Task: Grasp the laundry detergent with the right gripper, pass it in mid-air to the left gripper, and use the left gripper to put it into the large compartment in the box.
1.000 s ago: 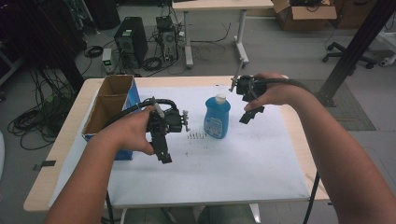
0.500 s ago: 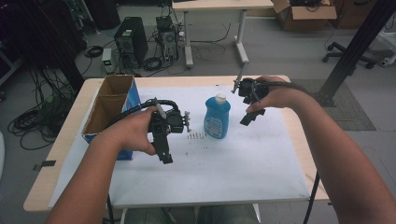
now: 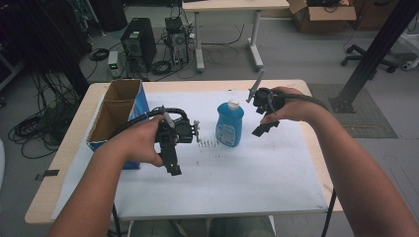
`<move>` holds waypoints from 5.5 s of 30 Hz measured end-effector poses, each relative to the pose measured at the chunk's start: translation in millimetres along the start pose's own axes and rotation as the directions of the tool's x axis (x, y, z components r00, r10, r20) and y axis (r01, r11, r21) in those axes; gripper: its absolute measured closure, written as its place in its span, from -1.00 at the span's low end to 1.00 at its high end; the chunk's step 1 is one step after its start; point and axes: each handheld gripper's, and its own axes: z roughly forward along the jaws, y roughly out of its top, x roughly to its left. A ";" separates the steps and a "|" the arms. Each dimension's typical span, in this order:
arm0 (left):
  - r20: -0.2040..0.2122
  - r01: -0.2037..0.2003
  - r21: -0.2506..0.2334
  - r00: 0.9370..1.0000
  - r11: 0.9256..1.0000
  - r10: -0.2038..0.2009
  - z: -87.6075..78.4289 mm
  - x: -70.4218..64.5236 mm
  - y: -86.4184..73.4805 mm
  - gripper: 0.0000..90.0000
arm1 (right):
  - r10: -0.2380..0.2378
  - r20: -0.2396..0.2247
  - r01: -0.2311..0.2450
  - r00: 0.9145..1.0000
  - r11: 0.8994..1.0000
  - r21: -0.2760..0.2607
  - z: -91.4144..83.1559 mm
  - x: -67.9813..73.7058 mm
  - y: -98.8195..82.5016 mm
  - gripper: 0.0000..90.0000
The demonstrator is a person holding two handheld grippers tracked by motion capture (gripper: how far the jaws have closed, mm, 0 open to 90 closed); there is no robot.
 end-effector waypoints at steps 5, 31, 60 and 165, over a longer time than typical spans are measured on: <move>-0.008 -0.005 0.006 1.000 1.000 0.005 0.2 -3.9 -0.7 -1.00 | 0.006 -0.008 -0.007 1.000 0.999 -0.052 10.2 3.5 -2.2 -0.90; -0.023 -0.021 0.010 1.000 1.000 0.021 -1.5 -9.2 2.8 -0.99 | 0.134 0.014 -0.123 0.991 0.947 -0.296 45.9 3.3 -19.9 -0.93; -0.041 -0.032 0.006 0.999 0.999 0.033 -3.6 -15.9 4.9 -1.00 | 0.232 0.012 -0.194 0.973 0.841 -0.505 95.1 12.1 -22.0 -0.95; -0.064 -0.030 0.009 0.998 1.000 0.030 -2.5 -14.0 7.2 -0.99 | 0.225 0.094 -0.099 0.970 0.715 -0.692 97.4 25.1 -18.4 0.03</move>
